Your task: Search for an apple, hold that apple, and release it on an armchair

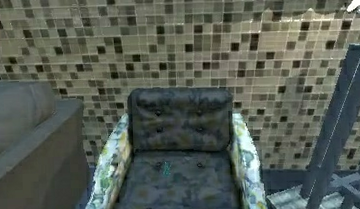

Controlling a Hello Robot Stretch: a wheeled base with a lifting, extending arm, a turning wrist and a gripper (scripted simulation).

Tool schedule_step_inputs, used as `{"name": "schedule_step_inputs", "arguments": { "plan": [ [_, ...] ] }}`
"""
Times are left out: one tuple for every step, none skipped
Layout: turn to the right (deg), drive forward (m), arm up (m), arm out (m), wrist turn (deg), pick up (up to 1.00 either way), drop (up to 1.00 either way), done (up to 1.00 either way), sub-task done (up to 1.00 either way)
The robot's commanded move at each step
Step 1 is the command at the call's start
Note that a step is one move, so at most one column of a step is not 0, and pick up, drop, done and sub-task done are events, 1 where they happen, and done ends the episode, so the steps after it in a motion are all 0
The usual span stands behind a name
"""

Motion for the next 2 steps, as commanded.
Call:
{"name": "schedule_step_inputs", "arguments": {
  "plan": [
    [-30.0,0.0,0.0,0.0,0.0,0.0,0.0,0.0,0.0],
    [45.0,0.0,0.0,0.0,0.0,0.0,0.0,0.0,0.0]
  ]
}}
